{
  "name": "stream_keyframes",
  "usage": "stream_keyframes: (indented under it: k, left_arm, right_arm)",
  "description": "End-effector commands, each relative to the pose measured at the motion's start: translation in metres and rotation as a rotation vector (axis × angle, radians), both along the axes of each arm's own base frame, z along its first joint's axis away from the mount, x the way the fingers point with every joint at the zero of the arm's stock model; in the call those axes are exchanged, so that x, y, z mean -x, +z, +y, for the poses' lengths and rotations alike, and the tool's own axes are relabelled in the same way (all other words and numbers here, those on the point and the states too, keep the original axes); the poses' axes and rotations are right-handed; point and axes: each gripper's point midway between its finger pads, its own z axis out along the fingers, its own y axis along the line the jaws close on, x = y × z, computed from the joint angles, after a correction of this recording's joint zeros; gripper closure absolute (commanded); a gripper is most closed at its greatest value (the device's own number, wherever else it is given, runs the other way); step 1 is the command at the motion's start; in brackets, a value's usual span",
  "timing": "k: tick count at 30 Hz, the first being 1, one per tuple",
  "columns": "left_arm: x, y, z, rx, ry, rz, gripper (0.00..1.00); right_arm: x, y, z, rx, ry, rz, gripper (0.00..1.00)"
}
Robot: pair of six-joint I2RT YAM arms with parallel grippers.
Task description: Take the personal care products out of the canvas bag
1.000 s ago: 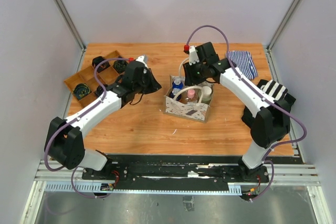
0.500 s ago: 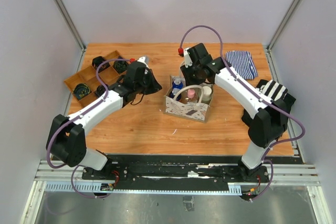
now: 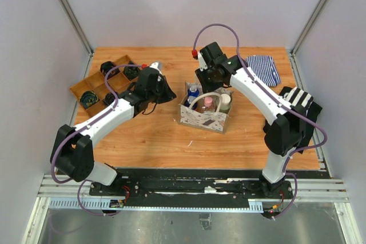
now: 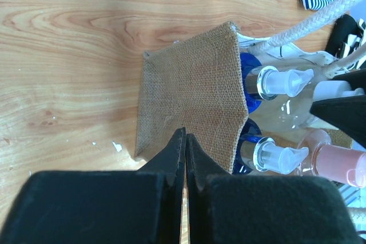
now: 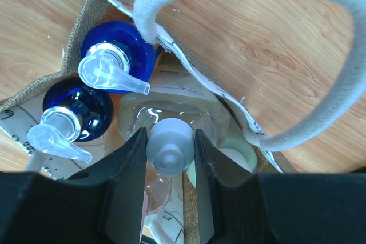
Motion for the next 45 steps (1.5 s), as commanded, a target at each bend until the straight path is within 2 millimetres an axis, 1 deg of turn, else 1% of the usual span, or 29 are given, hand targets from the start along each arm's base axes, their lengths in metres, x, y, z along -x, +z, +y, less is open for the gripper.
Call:
stream_keyframes:
  k: [1,4,8,10,13,15,18,19,21,23,25,27,29,30,32,34,37,39,42,45]
  left_arm:
    - [0.003,0.001,-0.002,0.003,-0.013,-0.012,0.98]
    - [0.004,0.001,0.0,-0.003,-0.009,-0.014,0.98]
    - [0.004,0.004,0.002,-0.008,-0.002,-0.023,0.98]
    - [0.004,0.008,0.002,-0.005,0.0,-0.03,0.98]
    - [0.0,0.02,0.003,0.01,0.018,-0.056,1.0]
    - [-0.002,0.032,0.002,0.029,0.02,-0.09,0.99]
    - [-0.005,0.05,0.001,0.034,0.028,-0.135,0.99]
    - [-0.006,0.056,-0.002,0.03,0.023,-0.154,0.99]
    - [-0.007,0.065,-0.006,0.007,0.019,-0.18,0.99]
    - [-0.008,0.07,-0.011,-0.02,0.007,-0.196,0.99]
    - [-0.013,0.077,-0.02,-0.038,-0.021,-0.213,1.0]
    - [-0.018,0.08,-0.031,-0.065,-0.059,-0.222,0.99]
    - [-0.024,0.08,-0.043,-0.1,-0.1,-0.224,0.97]
    - [-0.027,0.079,-0.049,-0.119,-0.123,-0.226,0.95]
    - [-0.034,0.072,-0.058,-0.17,-0.156,-0.213,0.93]
    - [-0.041,0.059,-0.063,-0.233,-0.173,-0.188,0.93]
    - [-0.048,0.038,-0.063,-0.309,-0.15,-0.153,0.99]
    - [-0.048,0.026,-0.066,-0.314,-0.161,-0.134,0.99]
    - [-0.045,0.019,-0.071,-0.307,-0.168,-0.132,0.99]
    - [-0.044,0.017,-0.073,-0.314,-0.177,-0.133,0.92]
  right_arm:
    - [-0.013,0.063,-0.005,-0.007,-0.05,-0.155,0.97]
    - [-0.019,0.095,-0.017,-0.011,-0.104,-0.224,0.98]
    - [-0.019,0.145,-0.038,-0.063,-0.174,-0.323,0.99]
    - [-0.017,0.171,-0.053,-0.088,-0.212,-0.378,0.99]
    - [-0.01,0.209,-0.079,-0.122,-0.275,-0.446,0.99]
    - [-0.008,0.224,-0.096,-0.132,-0.315,-0.476,0.98]
    - [-0.005,0.24,-0.122,-0.137,-0.373,-0.508,0.98]
    - [-0.005,0.244,-0.133,-0.137,-0.398,-0.516,0.98]
    - [-0.003,0.245,-0.148,-0.132,-0.432,-0.52,0.98]
    - [-0.002,0.24,-0.162,-0.121,-0.469,-0.509,0.98]
    - [-0.004,0.227,-0.172,-0.115,-0.492,-0.482,0.98]
    - [-0.006,0.208,-0.179,-0.117,-0.514,-0.442,0.98]
    - [-0.008,0.185,-0.185,-0.105,-0.533,-0.405,0.98]
    - [-0.008,0.165,-0.188,-0.095,-0.537,-0.37,0.98]
    - [-0.01,0.14,-0.195,-0.093,-0.562,-0.339,0.98]
    - [-0.01,0.117,-0.202,-0.085,-0.589,-0.312,0.98]
    - [-0.01,0.087,-0.206,-0.079,-0.611,-0.279,0.98]
    - [-0.008,0.069,-0.205,-0.082,-0.618,-0.246,0.98]
    - [-0.006,0.05,-0.203,-0.087,-0.619,-0.211,0.97]
    - [-0.005,0.035,-0.202,-0.079,-0.62,-0.173,0.9]
